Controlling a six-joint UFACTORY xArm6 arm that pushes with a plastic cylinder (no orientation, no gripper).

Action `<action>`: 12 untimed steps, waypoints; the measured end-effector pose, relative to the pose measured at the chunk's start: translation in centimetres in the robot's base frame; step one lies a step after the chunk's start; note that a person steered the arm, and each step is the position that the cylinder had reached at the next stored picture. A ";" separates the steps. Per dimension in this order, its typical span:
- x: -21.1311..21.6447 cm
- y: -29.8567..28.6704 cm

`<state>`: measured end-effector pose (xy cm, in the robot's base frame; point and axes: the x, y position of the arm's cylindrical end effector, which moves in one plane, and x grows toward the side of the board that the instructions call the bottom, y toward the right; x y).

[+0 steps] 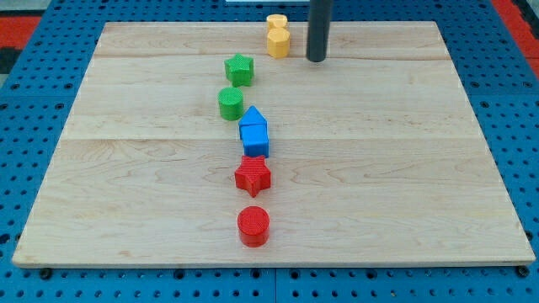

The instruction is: Separate the yellow hexagon from the yellow heart

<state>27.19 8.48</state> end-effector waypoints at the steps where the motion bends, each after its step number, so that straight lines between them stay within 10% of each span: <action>1: -4.4 3.0; 6: -7.8 -7.1; 12: -6.0 -0.8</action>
<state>21.22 7.64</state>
